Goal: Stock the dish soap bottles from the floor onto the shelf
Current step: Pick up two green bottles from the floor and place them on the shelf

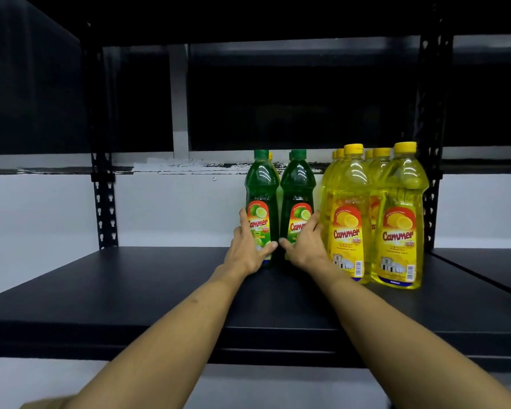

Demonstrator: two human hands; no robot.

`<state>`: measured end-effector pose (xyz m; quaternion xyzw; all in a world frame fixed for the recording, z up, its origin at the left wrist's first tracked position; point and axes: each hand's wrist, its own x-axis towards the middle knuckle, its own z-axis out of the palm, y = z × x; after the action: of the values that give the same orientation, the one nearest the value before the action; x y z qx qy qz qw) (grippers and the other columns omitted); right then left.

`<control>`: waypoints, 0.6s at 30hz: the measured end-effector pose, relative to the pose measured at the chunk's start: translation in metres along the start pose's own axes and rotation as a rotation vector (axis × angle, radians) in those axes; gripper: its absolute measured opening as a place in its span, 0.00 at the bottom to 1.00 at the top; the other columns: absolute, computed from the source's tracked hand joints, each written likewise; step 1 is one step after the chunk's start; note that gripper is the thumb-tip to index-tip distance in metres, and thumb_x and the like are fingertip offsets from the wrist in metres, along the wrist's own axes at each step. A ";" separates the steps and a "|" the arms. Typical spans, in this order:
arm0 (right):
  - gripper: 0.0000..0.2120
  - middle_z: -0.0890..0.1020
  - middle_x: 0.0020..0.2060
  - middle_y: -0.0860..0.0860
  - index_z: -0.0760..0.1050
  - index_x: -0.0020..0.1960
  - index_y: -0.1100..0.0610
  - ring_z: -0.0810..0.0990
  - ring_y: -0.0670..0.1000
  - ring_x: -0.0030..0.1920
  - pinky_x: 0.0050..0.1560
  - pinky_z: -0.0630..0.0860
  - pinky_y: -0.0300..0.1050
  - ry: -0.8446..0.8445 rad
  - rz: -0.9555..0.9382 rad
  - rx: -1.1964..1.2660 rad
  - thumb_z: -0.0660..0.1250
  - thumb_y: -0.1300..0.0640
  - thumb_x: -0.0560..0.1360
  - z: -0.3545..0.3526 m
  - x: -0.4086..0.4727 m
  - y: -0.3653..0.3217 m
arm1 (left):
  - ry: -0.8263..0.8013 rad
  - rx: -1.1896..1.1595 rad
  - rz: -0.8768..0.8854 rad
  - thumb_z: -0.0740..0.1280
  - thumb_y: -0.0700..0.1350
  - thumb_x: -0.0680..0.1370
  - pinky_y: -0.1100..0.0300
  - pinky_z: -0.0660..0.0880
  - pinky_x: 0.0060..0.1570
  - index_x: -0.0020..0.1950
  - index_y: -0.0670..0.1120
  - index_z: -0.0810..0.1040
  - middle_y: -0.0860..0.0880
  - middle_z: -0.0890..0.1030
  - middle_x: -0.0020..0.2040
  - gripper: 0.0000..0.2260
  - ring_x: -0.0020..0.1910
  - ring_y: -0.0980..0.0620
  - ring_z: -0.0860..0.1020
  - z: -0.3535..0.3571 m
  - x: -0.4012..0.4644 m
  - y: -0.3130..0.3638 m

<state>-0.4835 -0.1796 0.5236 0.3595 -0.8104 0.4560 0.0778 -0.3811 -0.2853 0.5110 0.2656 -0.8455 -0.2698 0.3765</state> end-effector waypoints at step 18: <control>0.25 0.78 0.63 0.55 0.75 0.65 0.54 0.74 0.58 0.64 0.64 0.67 0.58 -0.266 -0.242 -0.509 0.56 0.37 0.80 -0.079 -0.205 -0.016 | -0.184 0.539 0.096 0.60 0.58 0.81 0.49 0.68 0.66 0.71 0.46 0.73 0.46 0.76 0.69 0.23 0.67 0.45 0.73 -0.094 -0.224 0.039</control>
<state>-0.3396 -0.0173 0.4859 0.4786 -0.8530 0.1751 0.1123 -0.1885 -0.1356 0.4790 0.2899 -0.9290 -0.0403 0.2264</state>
